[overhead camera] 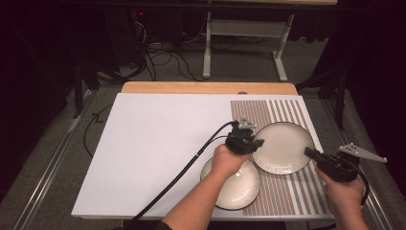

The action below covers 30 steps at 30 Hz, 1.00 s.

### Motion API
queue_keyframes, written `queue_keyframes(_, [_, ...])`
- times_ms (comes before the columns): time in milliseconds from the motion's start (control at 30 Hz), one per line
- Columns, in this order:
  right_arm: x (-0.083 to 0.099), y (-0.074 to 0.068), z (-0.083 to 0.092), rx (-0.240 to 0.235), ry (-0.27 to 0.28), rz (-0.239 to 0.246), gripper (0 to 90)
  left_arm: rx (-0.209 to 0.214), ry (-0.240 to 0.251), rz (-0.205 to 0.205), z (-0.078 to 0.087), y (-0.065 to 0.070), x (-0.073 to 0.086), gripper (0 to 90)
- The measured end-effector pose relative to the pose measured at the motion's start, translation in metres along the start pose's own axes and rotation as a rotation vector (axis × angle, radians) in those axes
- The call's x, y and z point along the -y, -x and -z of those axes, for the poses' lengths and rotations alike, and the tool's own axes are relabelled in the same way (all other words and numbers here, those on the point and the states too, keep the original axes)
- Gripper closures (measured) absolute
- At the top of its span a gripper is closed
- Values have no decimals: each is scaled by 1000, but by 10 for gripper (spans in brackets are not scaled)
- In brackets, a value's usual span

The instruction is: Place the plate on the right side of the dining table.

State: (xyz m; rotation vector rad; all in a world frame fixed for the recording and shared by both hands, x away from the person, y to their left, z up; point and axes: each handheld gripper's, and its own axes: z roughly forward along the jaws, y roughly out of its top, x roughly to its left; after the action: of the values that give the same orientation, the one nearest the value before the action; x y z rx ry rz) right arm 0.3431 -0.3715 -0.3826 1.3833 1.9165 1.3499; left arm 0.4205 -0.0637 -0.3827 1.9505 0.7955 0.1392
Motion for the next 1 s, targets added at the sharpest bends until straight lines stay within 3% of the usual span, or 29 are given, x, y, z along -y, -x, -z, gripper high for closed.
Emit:
queue_keyframes(467, [5,2,-5,16,-26,10,872,-26,-30,-2,-9,-1,3,728])
queue_keyframes(567, [4,1,-5,14,-24,15,871,-23,-18,-17,-6,0,3,658])
queue_keyframes(667, [3,-1,-7,40,-29,31,865,-47,24,-27,6,-1,4,556])
queue_keyframes(767, [3,0,-7,41,-29,28,865,-70,74,-39,23,-4,5,518])
queue_keyframes(1000, [2,-1,-8,53,-33,28,864,-104,138,-51,64,-15,16,439])
